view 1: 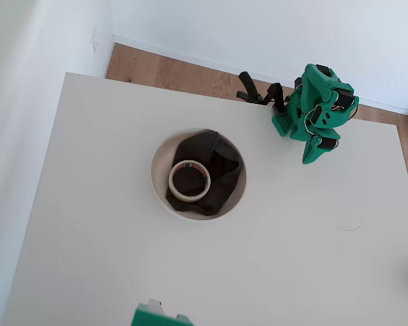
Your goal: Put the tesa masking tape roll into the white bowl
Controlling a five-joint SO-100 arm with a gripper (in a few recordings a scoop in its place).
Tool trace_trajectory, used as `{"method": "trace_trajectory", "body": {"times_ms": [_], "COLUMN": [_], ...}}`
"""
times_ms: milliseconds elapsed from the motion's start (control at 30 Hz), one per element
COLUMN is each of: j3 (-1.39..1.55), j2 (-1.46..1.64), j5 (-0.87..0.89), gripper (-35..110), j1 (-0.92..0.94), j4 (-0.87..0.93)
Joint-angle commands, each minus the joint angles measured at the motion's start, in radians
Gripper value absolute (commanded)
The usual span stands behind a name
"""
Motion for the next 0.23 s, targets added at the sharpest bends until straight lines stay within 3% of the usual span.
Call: {"method": "trace_trajectory", "body": {"times_ms": [0,200], "j3": [0.000,0.000], "j2": [0.008,0.008], "j5": [0.008,0.008], "gripper": [-2,-6], "j1": [0.008,0.008], "j4": [0.006,0.006]}}
